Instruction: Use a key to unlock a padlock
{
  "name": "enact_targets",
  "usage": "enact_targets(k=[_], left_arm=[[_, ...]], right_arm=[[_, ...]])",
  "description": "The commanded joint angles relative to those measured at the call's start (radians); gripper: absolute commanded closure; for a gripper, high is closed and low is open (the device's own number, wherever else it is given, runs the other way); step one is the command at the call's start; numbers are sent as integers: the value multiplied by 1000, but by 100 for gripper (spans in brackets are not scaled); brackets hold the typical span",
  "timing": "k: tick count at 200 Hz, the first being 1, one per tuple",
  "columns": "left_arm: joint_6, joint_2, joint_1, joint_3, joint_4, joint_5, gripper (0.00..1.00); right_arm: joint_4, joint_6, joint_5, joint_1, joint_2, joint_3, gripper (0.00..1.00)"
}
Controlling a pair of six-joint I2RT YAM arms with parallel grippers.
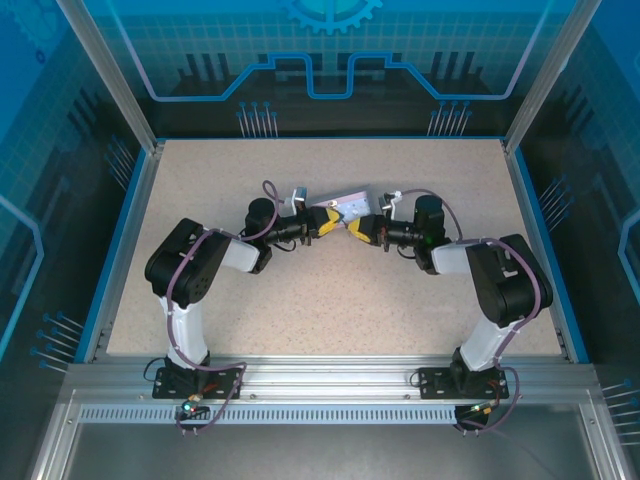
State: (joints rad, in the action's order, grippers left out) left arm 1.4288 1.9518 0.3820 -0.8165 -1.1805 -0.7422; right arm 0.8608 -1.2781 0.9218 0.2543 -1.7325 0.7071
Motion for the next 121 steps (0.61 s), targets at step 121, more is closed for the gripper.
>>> enact_targets(k=[121], left_arm=[[19, 15, -5, -21, -38, -27, 100]], right_arm=[[30, -7, 3, 2, -38, 27, 100]])
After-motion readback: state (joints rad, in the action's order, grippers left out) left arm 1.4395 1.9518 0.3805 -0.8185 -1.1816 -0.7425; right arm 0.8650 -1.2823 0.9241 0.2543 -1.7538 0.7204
